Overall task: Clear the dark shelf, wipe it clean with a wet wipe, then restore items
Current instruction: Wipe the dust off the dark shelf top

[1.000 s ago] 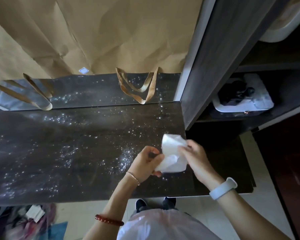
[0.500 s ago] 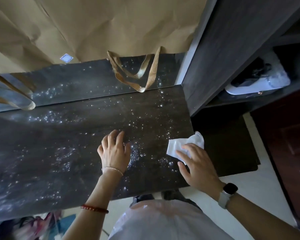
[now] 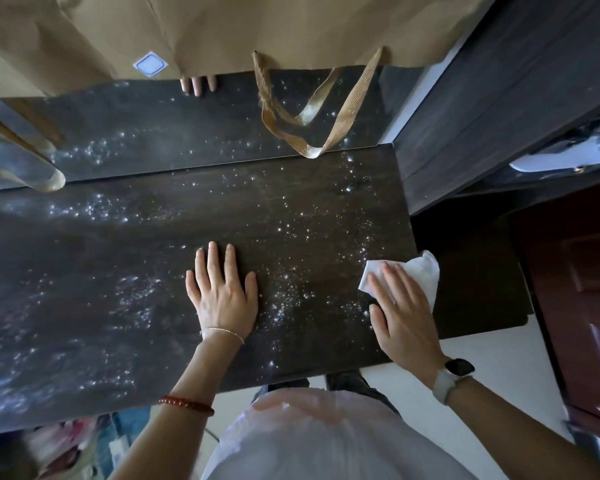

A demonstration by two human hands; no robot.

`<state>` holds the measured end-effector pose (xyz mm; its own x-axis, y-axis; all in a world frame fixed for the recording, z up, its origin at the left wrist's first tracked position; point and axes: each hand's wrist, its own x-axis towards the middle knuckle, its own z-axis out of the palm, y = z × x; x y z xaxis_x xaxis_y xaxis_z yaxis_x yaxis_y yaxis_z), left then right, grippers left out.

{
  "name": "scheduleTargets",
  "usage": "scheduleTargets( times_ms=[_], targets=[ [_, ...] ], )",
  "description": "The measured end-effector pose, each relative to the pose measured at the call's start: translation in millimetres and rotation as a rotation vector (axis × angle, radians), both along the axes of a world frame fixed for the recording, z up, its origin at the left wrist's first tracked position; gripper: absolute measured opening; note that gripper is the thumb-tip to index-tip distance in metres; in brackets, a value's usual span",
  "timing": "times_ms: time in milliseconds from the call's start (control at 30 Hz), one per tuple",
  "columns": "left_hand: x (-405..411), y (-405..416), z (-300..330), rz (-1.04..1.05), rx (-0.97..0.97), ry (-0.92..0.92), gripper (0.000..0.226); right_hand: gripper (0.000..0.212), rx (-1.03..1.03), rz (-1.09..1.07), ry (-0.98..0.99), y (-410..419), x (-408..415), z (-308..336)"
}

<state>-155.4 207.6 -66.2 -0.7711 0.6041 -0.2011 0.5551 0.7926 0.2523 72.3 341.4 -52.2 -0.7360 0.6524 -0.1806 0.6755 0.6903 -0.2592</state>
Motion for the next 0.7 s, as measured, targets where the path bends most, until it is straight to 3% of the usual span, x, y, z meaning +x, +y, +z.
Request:
scheduleTargets(
  times_ms=[133,333,567,700],
  targets=[
    [-1.3,2.9,1.3,0.034,0.010,-0.015,0.071,0.050,0.081,0.097,-0.065,2.1,-33.6,1.4],
    [-3.7,2.0,3.4,0.033,0.002,-0.008,0.072,0.052,0.140,-0.104,-0.093,29.8,-64.0,-1.4],
    [-5.9,2.4,4.2,0.017,0.004,0.009,0.068,0.053,0.032,0.192,-0.015,22.5,-38.5,-18.4],
    [-6.3,1.8,4.1,0.008,0.009,0.017,0.066,0.056,-0.001,-0.048,0.067,50.0,-64.0,-19.5]
  ],
)
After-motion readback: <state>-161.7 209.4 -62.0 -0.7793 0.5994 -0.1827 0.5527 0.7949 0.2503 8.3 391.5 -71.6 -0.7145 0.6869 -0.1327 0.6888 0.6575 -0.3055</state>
